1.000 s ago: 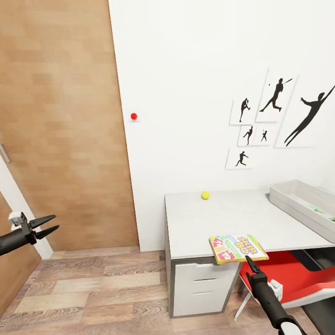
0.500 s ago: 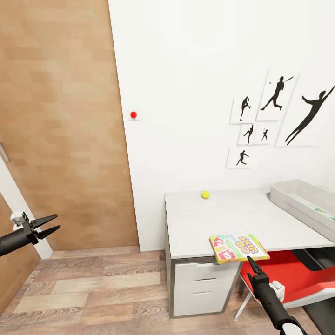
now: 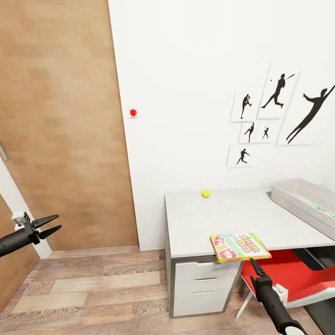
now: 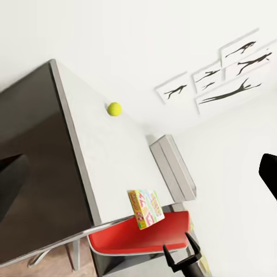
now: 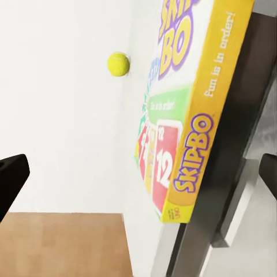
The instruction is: Put all the toys in the child's room - the three board games (two on the bed and one on the table), the two jigsaw puzzles on the table, and the tennis ball on the table - inside the toy box on the table in the child's room.
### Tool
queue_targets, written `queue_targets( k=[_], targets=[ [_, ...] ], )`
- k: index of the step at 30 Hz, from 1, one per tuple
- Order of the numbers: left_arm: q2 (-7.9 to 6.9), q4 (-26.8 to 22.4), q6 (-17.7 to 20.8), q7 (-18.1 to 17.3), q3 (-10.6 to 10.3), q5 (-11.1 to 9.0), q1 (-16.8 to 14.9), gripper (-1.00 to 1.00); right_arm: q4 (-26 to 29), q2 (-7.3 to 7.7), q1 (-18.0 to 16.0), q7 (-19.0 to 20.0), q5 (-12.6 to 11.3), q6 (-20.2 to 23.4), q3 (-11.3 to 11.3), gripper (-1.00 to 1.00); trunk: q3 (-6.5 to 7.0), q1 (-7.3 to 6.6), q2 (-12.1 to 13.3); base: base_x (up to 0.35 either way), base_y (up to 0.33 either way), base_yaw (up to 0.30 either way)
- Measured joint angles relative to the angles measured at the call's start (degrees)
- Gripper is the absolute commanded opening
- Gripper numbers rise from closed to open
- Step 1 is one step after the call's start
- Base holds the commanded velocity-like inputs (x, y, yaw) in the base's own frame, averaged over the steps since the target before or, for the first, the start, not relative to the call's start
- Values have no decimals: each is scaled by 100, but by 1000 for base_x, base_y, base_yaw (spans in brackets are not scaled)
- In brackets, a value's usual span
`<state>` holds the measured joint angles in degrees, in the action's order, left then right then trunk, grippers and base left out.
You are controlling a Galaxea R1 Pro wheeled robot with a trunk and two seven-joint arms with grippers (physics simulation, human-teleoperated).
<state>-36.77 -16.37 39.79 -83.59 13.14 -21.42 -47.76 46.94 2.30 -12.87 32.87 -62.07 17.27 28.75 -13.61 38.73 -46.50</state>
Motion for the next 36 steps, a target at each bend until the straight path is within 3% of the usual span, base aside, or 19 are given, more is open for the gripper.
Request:
queue_targets(
  k=[29,36],
  targets=[
    [22,0,-5,1,0,1,-1,100,-8,-10,0,-14,-94,5,87,100,-522,637,-1165,0,0,0],
    [22,0,-1,1,1,0,-1,100,-8,-25,0,-5,-94,0,120,100,-522,638,-1167,0,0,0]
  ],
)
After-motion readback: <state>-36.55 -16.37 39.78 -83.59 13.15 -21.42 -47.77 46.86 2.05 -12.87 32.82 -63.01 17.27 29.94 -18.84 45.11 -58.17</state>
